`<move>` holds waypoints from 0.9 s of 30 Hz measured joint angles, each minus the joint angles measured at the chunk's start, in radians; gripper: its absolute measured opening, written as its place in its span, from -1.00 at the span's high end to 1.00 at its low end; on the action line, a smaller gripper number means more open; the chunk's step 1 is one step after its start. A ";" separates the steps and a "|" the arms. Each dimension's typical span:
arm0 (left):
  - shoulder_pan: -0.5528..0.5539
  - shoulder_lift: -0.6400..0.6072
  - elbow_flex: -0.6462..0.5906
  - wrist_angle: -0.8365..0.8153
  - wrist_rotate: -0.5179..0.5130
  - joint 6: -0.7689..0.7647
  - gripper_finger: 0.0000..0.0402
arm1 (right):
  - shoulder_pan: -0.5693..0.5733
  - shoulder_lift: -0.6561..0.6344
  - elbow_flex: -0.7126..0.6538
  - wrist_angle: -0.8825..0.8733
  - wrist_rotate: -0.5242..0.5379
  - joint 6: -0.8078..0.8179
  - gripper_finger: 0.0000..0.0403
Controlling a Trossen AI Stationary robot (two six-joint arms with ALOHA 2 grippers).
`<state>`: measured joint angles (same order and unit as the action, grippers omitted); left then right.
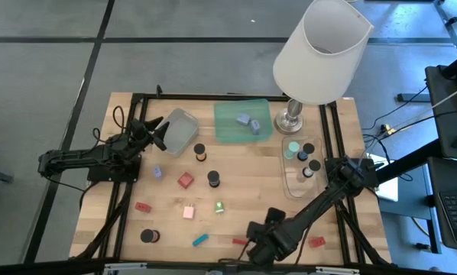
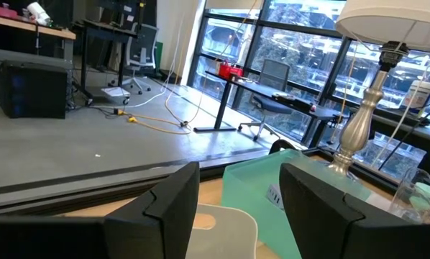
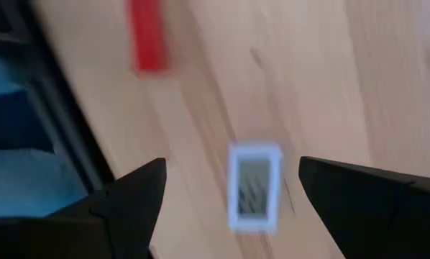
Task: Pick & Place Office items
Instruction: Put the right red charger adapter into the green bin
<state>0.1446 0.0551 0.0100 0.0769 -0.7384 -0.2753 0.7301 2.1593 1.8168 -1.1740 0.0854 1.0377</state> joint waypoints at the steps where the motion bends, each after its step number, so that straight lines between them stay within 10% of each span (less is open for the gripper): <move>1: 0.000 0.000 0.000 0.000 0.000 0.000 0.05 | 0.004 0.000 -0.002 -0.024 -0.022 0.032 -0.59; 9: 0.000 0.000 0.000 0.000 0.000 0.000 0.05 | 0.062 0.000 -0.081 -0.120 -0.277 0.155 -0.59; 27: 0.000 0.000 0.000 0.000 0.000 0.000 0.05 | 0.116 -0.001 -0.148 -0.252 -0.490 -0.165 -0.59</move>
<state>0.1448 0.0551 0.0097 0.0772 -0.7387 -0.2753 0.8463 2.1582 1.6685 -1.4262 -0.4045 0.8727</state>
